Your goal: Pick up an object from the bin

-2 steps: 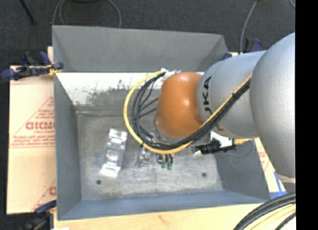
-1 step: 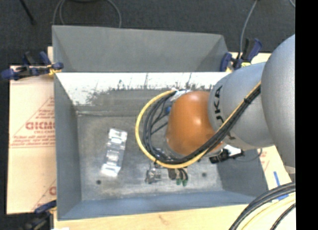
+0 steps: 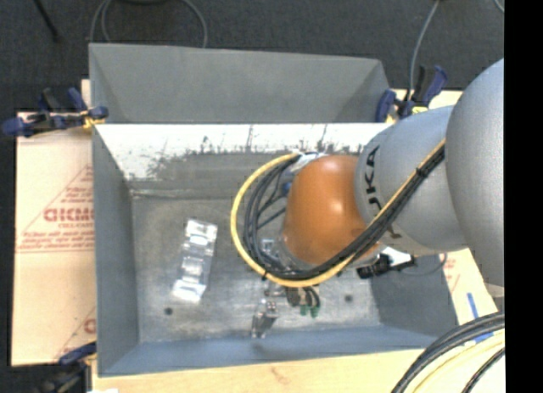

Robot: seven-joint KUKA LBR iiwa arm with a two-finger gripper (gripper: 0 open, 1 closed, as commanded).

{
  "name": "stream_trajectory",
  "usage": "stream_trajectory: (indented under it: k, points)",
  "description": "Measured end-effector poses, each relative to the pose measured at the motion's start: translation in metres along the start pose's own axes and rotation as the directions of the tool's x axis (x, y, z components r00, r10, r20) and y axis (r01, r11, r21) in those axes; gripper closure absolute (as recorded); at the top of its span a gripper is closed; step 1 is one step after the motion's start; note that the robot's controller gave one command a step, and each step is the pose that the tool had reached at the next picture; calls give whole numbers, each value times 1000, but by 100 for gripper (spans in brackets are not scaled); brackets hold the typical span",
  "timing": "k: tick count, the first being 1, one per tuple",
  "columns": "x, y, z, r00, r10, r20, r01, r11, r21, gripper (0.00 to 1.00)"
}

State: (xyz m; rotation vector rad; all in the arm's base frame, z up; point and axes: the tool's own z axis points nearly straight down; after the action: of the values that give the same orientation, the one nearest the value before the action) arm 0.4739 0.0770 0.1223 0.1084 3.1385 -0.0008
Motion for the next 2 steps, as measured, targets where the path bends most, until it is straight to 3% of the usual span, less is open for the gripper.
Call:
stream_trajectory:
  k: [1,2]
  points:
    - [4,99,-13,1000,-3,3,3,1000,-6,0]
    - [-34,-19,13,1000,-2,0,2,1000,4,0]
